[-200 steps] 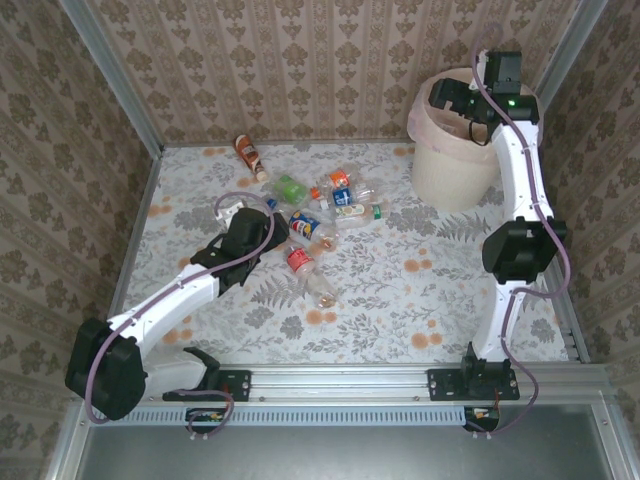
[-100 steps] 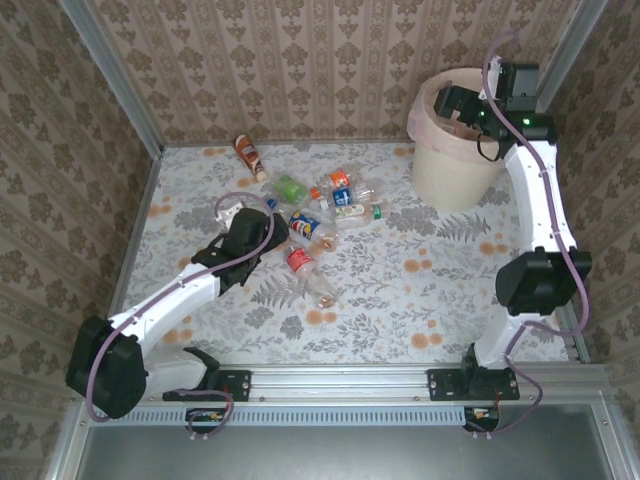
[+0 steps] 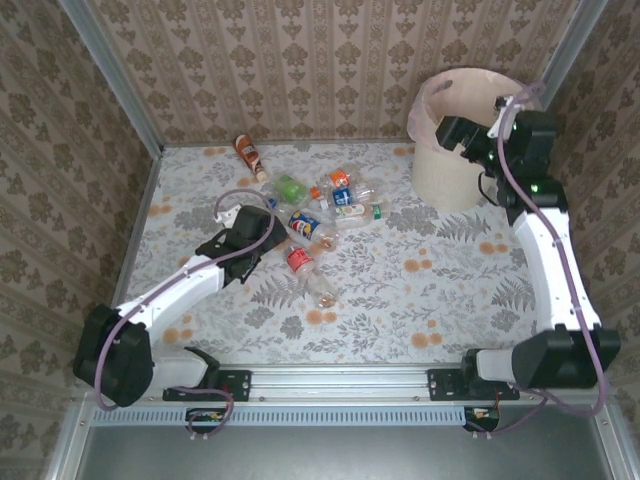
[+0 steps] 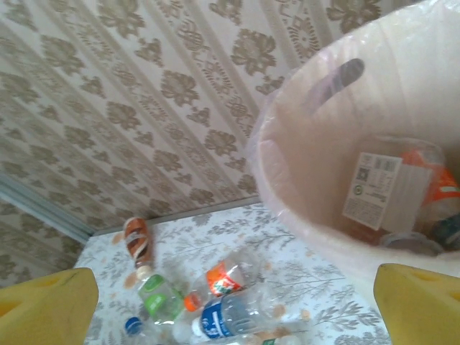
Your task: Put the plastic bottles in the bin
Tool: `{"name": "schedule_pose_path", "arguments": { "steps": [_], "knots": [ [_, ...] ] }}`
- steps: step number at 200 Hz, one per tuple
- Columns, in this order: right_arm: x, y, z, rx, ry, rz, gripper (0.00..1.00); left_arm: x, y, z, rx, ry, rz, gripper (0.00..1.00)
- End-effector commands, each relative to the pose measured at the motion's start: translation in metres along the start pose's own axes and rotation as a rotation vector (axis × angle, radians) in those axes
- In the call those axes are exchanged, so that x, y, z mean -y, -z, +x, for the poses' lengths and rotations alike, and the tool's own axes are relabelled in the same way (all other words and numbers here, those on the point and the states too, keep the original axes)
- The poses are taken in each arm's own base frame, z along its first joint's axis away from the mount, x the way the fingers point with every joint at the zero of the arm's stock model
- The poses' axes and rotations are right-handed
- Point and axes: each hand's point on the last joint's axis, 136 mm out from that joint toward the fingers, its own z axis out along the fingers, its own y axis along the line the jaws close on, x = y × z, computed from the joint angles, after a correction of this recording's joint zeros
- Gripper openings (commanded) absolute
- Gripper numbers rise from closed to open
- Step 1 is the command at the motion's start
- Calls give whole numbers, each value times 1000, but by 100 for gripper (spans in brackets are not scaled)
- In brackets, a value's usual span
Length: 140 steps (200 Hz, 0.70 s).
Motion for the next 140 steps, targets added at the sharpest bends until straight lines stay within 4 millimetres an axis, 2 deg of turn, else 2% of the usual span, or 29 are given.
{"name": "schedule_pose_path", "arguments": {
  "steps": [1, 15, 21, 40, 72, 109, 140],
  "knots": [
    [-31, 17, -5, 98, -15, -161, 100, 4, -3, -18, -18, 24, -4, 100],
    [-37, 23, 10, 110, -30, -211, 100, 9, -8, -27, -29, 27, 10, 100],
    [-40, 25, 17, 108, -30, -234, 100, 2, -13, -39, -21, 51, -3, 100],
    [-45, 32, 36, 98, -17, -270, 100, 5, -23, -62, -8, 65, 10, 100],
    [-57, 40, 59, 62, 9, -320, 100, 3, -56, -105, 15, 46, -31, 100],
    [-64, 49, 67, 46, 55, -305, 100, 14, -107, -135, -27, -34, -70, 94],
    [-69, 52, 74, 35, 47, -319, 100, 21, -142, -154, -20, -103, -130, 94]
  ]
}}
